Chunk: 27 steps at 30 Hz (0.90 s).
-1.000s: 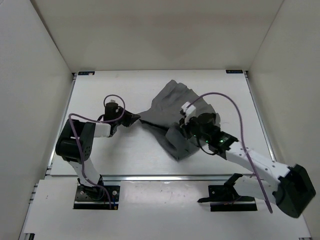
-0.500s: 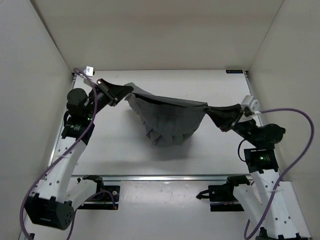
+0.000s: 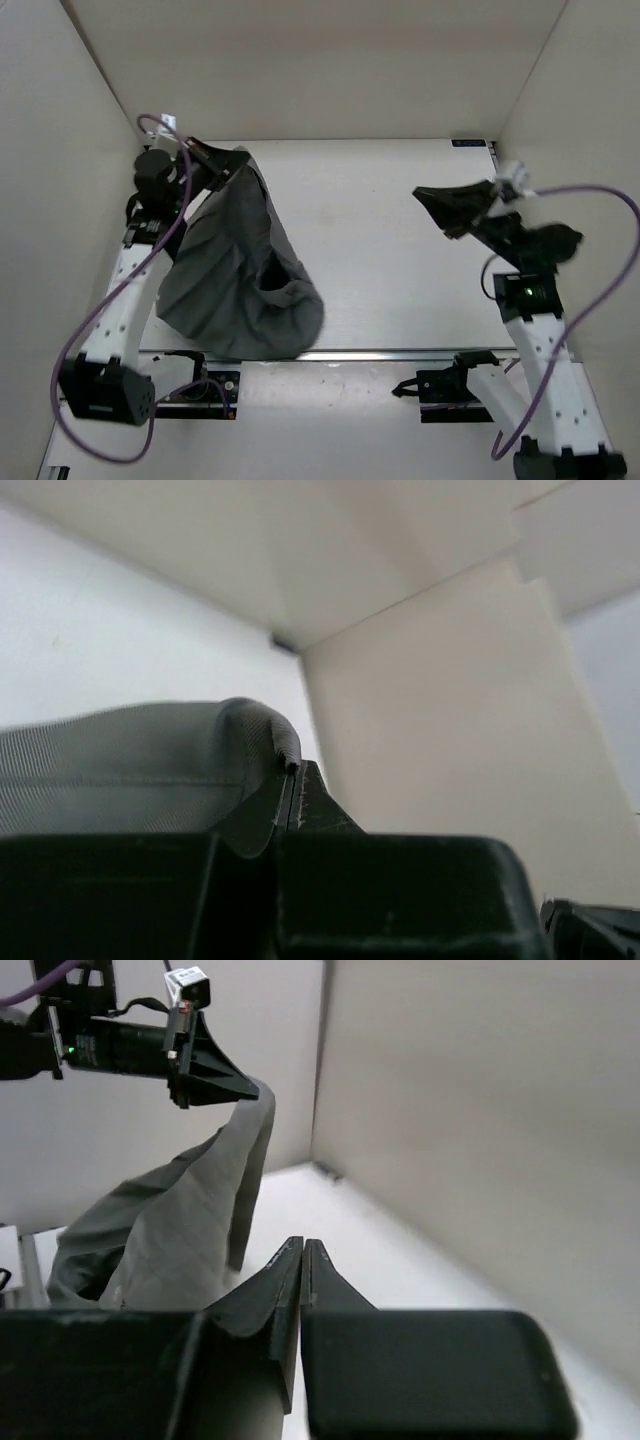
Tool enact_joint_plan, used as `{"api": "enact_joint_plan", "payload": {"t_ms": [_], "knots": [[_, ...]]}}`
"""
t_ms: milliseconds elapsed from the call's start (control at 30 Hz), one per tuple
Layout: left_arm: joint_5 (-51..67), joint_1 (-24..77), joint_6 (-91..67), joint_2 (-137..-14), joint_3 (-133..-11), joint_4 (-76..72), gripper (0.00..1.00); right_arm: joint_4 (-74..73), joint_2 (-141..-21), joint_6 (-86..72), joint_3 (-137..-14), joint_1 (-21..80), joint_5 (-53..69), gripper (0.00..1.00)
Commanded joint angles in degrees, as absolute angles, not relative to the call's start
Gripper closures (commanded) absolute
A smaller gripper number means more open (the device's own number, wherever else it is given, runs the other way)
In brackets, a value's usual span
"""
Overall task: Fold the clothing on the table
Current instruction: Flatten the skirt out
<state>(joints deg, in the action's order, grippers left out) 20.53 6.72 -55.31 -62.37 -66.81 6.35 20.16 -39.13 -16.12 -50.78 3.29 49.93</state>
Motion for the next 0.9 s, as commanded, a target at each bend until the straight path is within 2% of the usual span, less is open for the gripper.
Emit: {"api": "enact_joint_plan", "payload": {"t_ms": [0,100,133,167,200,233,267,367,500,633,867], "knots": [[24.33,7.39,-55.37,-71.34,-60.49,1.79,1.00,13.47,-50.07,-13.91,-47.73,8.85,43.10,1.00],[25.57,6.86,-53.88,-82.49,-56.43,-2.89,1.00,8.54,-58.24,-6.52,-45.88,19.57,33.96,1.00],[25.92,6.33,-52.75,-84.53,-56.43,-4.12,0.92,7.74,-60.01,-5.81,-45.97,23.25,32.88,1.00],[26.88,5.72,-51.95,-88.38,-56.16,-4.74,0.78,7.13,-64.03,-5.45,-46.31,26.25,31.13,0.93],[27.94,5.02,-51.94,-90.24,-55.99,-6.05,0.45,7.47,-68.34,-5.62,-46.06,27.67,30.42,0.85],[30.30,4.31,-52.73,-93.40,-55.12,-8.67,0.39,8.60,-71.86,-6.15,-46.05,29.60,31.11,0.75],[32.67,3.52,-54.21,-95.52,-53.45,-11.92,0.38,10.35,-73.20,-6.50,-45.88,31.71,31.03,0.68],[33.40,3.08,-56.68,-96.24,-50.46,-17.30,0.35,14.57,-80.05,-7.12,-46.84,35.85,29.09,0.56],[32.26,2.90,-54.67,-95.36,-51.94,-15.03,0.35,19.94,-89.27,-8.78,-49.91,38.06,29.87,0.40],[32.61,2.90,-54.58,-95.80,-52.12,-14.51,0.37,25.03,-93.78,-16.58,-50.80,36.21,34.80,0.30],[33.31,3.25,-54.49,-94.92,-51.94,-15.21,0.39,34.00,-87.11,-21.71,-39.05,40.59,31.20,0.25]]}}
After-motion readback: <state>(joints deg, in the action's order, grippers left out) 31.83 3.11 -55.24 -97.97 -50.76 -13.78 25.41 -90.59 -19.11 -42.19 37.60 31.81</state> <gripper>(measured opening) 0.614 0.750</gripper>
